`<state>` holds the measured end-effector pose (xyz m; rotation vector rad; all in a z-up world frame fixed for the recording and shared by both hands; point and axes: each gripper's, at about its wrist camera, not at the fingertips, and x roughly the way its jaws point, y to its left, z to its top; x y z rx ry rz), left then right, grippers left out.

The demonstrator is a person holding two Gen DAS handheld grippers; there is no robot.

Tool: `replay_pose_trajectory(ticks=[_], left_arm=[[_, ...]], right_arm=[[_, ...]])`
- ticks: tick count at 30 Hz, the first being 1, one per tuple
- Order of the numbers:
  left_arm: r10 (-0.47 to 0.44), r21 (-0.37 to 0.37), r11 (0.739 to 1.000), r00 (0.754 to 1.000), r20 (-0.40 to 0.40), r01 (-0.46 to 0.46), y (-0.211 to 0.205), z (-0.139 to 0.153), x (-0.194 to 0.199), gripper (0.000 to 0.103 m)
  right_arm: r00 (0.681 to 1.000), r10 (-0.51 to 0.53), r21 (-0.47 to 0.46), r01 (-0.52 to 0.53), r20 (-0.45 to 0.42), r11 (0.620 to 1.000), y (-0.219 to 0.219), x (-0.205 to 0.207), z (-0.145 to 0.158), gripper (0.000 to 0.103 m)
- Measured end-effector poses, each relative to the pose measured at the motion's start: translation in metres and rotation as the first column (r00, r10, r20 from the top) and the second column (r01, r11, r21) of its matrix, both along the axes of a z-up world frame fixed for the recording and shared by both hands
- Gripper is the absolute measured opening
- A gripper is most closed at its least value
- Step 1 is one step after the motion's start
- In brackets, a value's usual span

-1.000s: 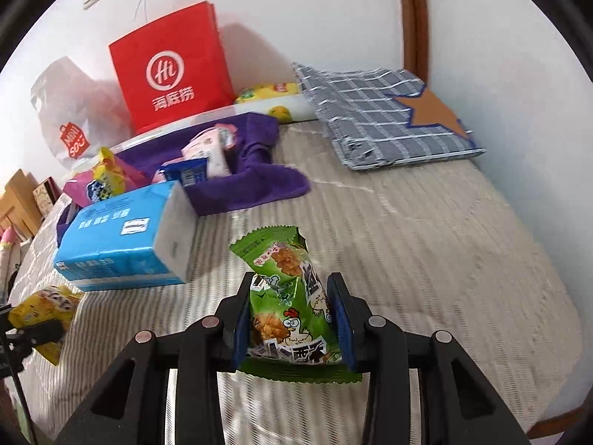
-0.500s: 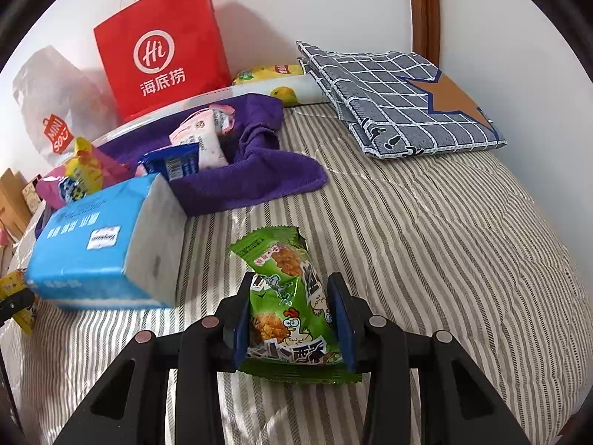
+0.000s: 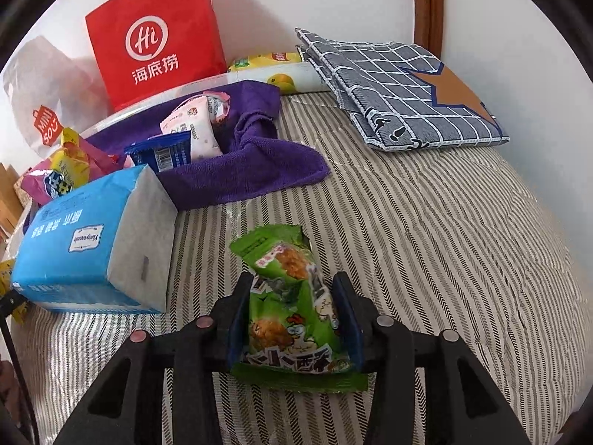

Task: Organize snacks
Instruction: 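Carry the yellow bag with the left tool while the right tool carries the green bag to the towel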

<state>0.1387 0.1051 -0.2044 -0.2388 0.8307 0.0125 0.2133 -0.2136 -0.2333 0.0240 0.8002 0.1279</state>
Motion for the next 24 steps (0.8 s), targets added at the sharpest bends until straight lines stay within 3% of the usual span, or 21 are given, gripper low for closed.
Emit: replay_pose_trajectory(ticks=[6, 24], left_arm=[[0.012, -0.046, 0.999, 1.000, 0.010, -0.011, 0.0047, -0.0007, -0.0013, 0.039], [0.010, -0.053, 0.999, 1.000, 0.015, -0.009, 0.0055, -0.0006, -0.0017, 0.038]], right_arm=[[1.000, 0.006, -0.025, -0.006, -0.002, 1.000, 0.0040, 0.0006, -0.0008, 0.046], [1.000, 0.006, -0.030, -0.006, -0.002, 1.000, 0.0043, 0.0003, -0.0004, 0.046]])
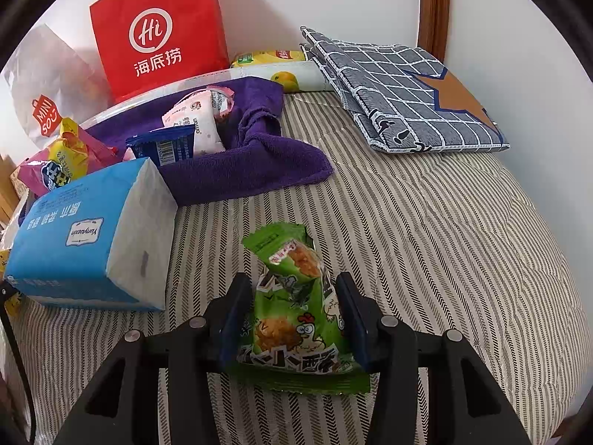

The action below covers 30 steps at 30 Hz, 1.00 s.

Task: Organize snacks
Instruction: 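Carry the yellow bag with the left tool while the right tool carries the green bag to the towel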

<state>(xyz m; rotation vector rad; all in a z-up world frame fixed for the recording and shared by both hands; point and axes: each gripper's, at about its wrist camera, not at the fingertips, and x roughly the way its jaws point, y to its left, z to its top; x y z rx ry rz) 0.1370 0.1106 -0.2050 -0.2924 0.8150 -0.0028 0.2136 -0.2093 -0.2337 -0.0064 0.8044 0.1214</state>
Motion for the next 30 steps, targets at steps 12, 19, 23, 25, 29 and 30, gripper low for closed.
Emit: replay_pose_trajectory(ticks=[12, 19, 23, 25, 29, 30], left_arm=[[0.000, 0.009, 1.000, 1.000, -0.002, 0.000, -0.001, -0.001, 0.001, 0.038], [0.000, 0.022, 1.000, 1.000, -0.005, 0.000, -0.002, -0.001, 0.001, 0.038], [-0.001, 0.029, 1.000, 1.000, -0.006, 0.001, -0.003, -0.001, 0.001, 0.038], [-0.001, 0.037, 0.999, 1.000, -0.008, 0.001, -0.004, -0.001, 0.001, 0.038], [-0.001, 0.035, 0.999, 1.000, -0.007, 0.002, -0.004, -0.001, 0.001, 0.038], [-0.001, 0.033, 0.999, 1.000, -0.007, 0.002, -0.004, -0.001, 0.001, 0.038]], right_arm=[[1.000, -0.027, 0.078, 0.026, 0.006, 0.997, -0.013, -0.001, 0.003, 0.039], [0.999, -0.033, 0.120, 0.030, 0.020, 0.992, -0.018, -0.004, 0.005, 0.037], [0.999, -0.043, 0.136, 0.039, 0.029, 0.990, -0.021, -0.006, 0.006, 0.037], [0.998, -0.048, 0.145, 0.043, 0.032, 0.989, -0.023, -0.007, 0.007, 0.037], [0.998, -0.049, 0.157, 0.042, 0.037, 0.987, -0.025, -0.007, 0.007, 0.036], [0.998, -0.047, 0.160, 0.039, 0.041, 0.986, -0.025, -0.008, 0.007, 0.036]])
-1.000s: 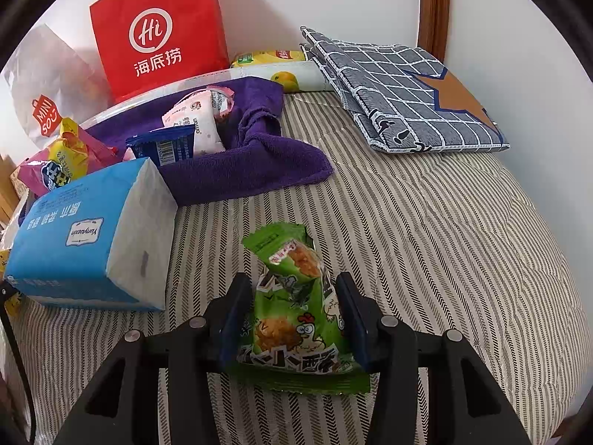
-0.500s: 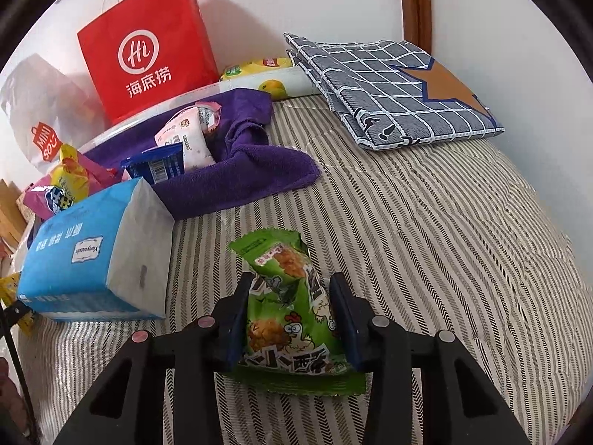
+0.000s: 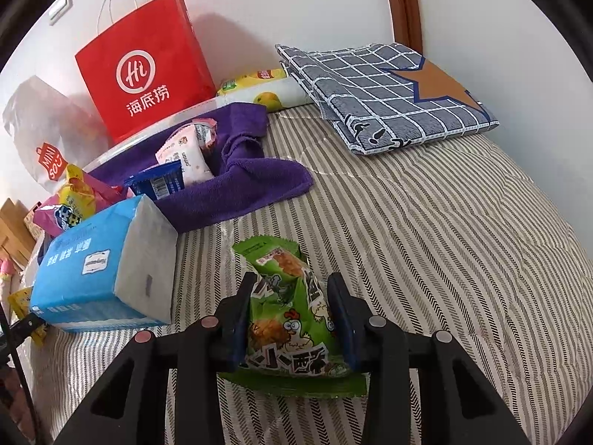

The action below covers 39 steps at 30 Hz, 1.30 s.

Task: Organize snacks
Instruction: 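Carry the yellow bag with the left tool while the right tool carries the green bag to the towel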

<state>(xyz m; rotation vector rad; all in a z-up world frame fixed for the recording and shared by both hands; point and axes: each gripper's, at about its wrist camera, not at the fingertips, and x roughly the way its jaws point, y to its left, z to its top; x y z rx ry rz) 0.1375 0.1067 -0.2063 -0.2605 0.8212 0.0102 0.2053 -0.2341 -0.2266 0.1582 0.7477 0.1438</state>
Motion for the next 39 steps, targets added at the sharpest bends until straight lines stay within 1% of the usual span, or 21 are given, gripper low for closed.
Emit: replay_pose_trajectory(ticks=[13, 18, 21, 23, 26, 31, 33, 36, 39], left_arm=[[0.000, 0.002, 1.000, 1.000, 0.000, 0.000, 0.000, 0.001, 0.001, 0.038], [0.002, 0.014, 1.000, 1.000, 0.001, -0.002, 0.000, 0.001, 0.000, 0.038], [-0.005, 0.020, 1.000, 1.000, 0.001, 0.005, 0.000, 0.002, -0.001, 0.037], [-0.005, 0.023, 1.000, 1.000, -0.001, 0.005, -0.001, 0.003, -0.004, 0.037], [-0.001, 0.024, 1.000, 1.000, -0.006, 0.001, -0.001, 0.005, -0.007, 0.037], [-0.003, -0.016, 1.000, 1.000, -0.006, 0.003, -0.001, 0.012, -0.016, 0.037], [-0.004, -0.021, 1.000, 1.000, -0.006, 0.004, -0.003, 0.016, -0.019, 0.037], [-0.012, -0.043, 0.999, 1.000, -0.002, 0.011, -0.006, 0.022, -0.023, 0.037], [-0.020, -0.050, 0.999, 1.000, 0.005, 0.020, -0.012, 0.030, -0.028, 0.037]], right_arm=[[1.000, 0.001, 0.007, -0.001, 0.006, 1.000, 0.000, -0.001, 0.000, 0.036], [1.000, -0.010, 0.038, 0.009, 0.024, 0.999, -0.005, -0.004, 0.002, 0.036], [0.999, -0.018, 0.053, 0.016, 0.051, 0.998, -0.008, -0.008, 0.005, 0.036], [0.997, -0.005, 0.055, 0.000, 0.080, 0.998, -0.007, -0.013, 0.009, 0.036], [0.995, 0.017, 0.013, -0.019, 0.100, 1.000, -0.001, -0.019, 0.012, 0.036], [0.992, 0.069, -0.015, -0.067, 0.104, 0.998, 0.009, -0.029, 0.016, 0.036], [0.990, 0.084, -0.012, -0.083, 0.111, 0.996, 0.011, -0.034, 0.018, 0.036], [0.987, 0.112, 0.017, -0.115, 0.116, 0.993, 0.016, -0.040, 0.021, 0.036], [0.982, 0.135, 0.016, -0.138, 0.135, 0.990, 0.022, -0.046, 0.025, 0.036]])
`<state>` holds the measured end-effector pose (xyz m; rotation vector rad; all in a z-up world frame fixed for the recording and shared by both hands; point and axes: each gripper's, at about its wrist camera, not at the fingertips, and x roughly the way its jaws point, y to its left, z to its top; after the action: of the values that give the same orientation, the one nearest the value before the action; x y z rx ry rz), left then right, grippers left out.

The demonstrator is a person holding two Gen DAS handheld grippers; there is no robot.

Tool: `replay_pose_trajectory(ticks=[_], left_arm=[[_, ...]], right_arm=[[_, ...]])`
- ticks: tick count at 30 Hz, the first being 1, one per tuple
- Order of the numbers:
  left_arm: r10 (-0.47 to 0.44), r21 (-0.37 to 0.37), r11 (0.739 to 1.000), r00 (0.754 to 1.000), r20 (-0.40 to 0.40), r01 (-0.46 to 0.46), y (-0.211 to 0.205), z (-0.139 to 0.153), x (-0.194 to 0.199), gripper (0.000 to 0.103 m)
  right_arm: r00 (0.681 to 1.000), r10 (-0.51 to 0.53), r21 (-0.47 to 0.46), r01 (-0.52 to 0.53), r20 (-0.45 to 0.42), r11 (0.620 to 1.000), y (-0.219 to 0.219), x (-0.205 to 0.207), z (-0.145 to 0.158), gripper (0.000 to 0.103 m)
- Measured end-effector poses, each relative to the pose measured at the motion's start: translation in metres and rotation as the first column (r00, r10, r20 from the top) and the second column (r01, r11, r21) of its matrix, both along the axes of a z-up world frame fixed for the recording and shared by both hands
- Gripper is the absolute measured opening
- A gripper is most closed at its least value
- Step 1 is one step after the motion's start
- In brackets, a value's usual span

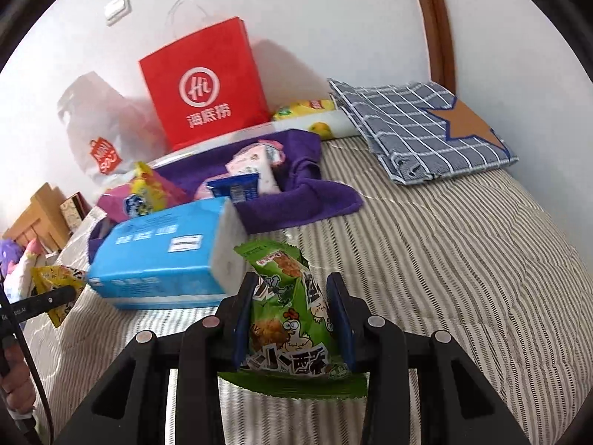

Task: Organize snacks
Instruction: 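Carry the yellow bag with the left tool while the right tool carries the green bag to the towel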

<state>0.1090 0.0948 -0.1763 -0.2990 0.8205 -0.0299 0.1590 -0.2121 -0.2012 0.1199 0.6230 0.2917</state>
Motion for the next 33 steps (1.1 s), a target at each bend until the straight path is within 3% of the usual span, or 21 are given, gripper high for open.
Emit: replay_pose_trajectory(ticks=[10, 33], left_arm=[[-0.035, -0.015, 0.999, 0.999, 0.017, 0.035, -0.022, 0.022, -0.018, 0.037], [-0.112, -0.007, 0.994, 0.991, 0.074, 0.113, -0.066, 0.059, -0.030, 0.037]], right_arm=[[0.998, 0.058, 0.040, -0.059, 0.034, 0.997, 0.008, -0.023, 0.013, 0.036], [0.997, 0.056, 0.043, -0.059, 0.056, 0.997, 0.010, -0.044, 0.035, 0.036]])
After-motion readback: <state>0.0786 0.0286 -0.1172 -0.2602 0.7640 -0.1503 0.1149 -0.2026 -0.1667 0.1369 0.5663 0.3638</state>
